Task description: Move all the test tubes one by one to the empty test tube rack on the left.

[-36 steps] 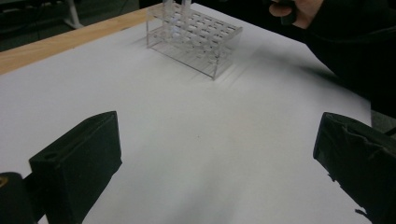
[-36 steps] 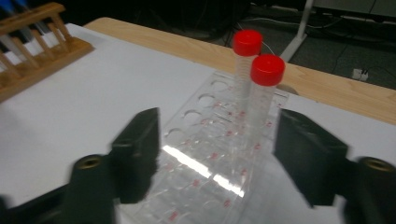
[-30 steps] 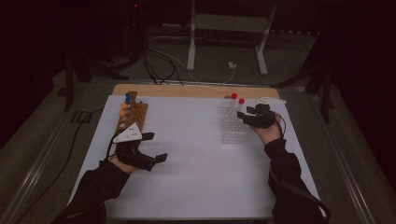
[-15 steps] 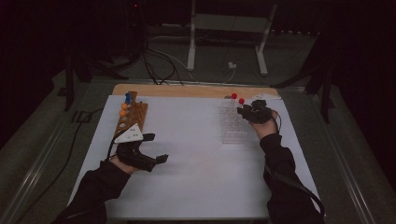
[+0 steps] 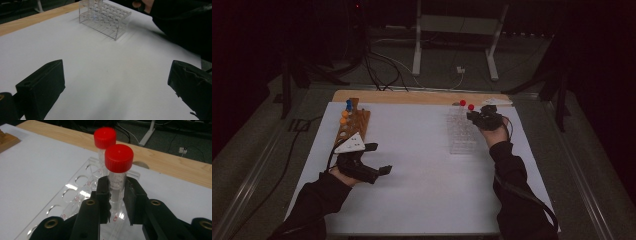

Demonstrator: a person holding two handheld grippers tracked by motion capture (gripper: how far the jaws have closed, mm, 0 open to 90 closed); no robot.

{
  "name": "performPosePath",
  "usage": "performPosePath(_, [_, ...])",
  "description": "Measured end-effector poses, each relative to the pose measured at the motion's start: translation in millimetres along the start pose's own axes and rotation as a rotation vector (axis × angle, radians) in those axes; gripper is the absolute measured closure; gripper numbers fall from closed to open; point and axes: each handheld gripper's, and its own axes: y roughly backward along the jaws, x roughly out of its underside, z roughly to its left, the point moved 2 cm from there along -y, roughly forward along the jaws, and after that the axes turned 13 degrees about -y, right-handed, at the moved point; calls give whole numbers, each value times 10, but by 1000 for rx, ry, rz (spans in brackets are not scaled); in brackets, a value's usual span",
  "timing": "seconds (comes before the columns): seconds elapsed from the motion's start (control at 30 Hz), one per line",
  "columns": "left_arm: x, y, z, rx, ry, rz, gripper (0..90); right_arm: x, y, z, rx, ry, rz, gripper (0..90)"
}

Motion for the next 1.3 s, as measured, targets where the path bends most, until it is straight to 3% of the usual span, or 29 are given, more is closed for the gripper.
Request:
performPosePath(0.43, [-25,-6,-12,7,-2,2,19,-281,376,157,3,59,-77,753])
performPosePath(0.73, [-82,0,-16,20,-5,-1,19,-338,606,425,-45,128,-82,753])
performPosePath(0.93, [-136,-29,-32,37,-17,3,19,-233,708,677,-114,182,-73,753])
performPosePath(1.3, [-254,-81,-86,56,-45,-8,20,199,791,1118,-236,274,-6,753])
